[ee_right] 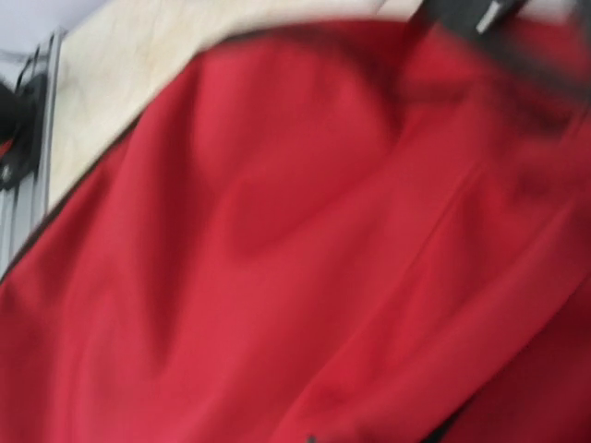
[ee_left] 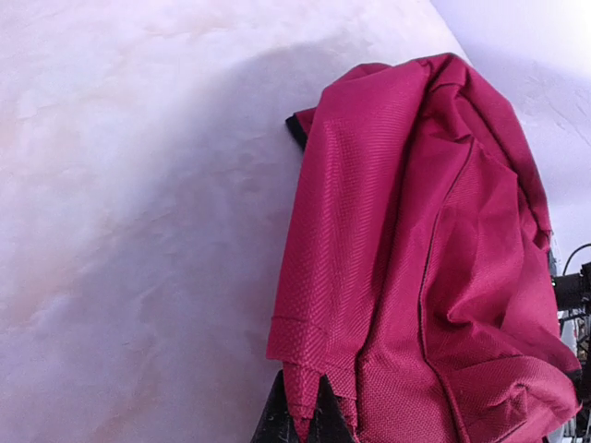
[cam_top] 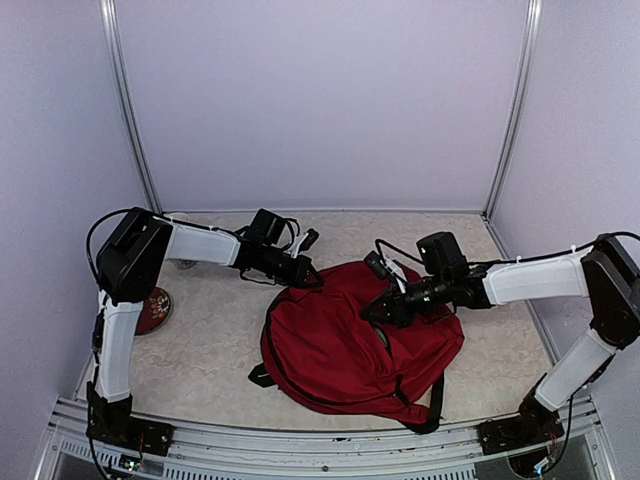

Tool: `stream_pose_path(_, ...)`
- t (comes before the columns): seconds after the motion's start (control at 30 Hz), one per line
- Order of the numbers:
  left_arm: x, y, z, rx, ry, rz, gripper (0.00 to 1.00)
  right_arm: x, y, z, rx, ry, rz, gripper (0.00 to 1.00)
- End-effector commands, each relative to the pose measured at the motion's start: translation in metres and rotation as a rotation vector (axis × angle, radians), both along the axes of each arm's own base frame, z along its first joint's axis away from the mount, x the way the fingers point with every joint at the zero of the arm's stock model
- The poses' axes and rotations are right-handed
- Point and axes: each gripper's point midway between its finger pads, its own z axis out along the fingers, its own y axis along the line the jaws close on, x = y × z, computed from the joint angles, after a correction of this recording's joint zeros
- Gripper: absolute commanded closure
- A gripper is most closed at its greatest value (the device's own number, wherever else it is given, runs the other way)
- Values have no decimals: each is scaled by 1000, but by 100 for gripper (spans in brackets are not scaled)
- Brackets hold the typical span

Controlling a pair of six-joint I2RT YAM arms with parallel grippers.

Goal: Pack the student bag
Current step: Grab the lower front pocket of the student bag.

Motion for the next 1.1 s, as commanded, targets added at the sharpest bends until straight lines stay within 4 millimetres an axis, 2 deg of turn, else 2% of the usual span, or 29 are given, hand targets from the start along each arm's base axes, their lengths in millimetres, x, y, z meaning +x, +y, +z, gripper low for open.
stream_pose_path(0.0,52,32,32,35,-163,138,100,-47,-7,-11,-46,108,14,100)
stream_pose_path(0.17,70,46,30,97,-219,168,100,-78,-21,-17,-108,185,-32,100)
stream_pose_path(0.3,86,57,33,129,-247,192,100,-113,-27,-24,-125,282,-28,100)
stream_pose_path(0.47,92,62,38,148,-278,194,100,-150,-40,-40,-159,444,-72,100)
stream_pose_path(0.6,94,59,39,141,-284,182,100,-160,-55,-49,-177,483,-111,100)
stream_pose_path(0.7,93,52,37,133,-280,167,100,-158,-56,-51,-172,466,-125,100)
stream_pose_path(0.83,85,40,39,123,-292,131,100,-156,-47,-47,-144,464,-93,100)
stream_pose_path(0.9,79,29,45,106,-316,87,100,-142,-37,-30,-118,403,-100,99)
stream_pose_path(1.0,73,8,52,95,-359,28,100,-104,-28,8,-59,303,-150,70)
stream_pose_path(1.07,73,-8,61,79,-394,0,100,-69,-32,30,-15,257,-231,53)
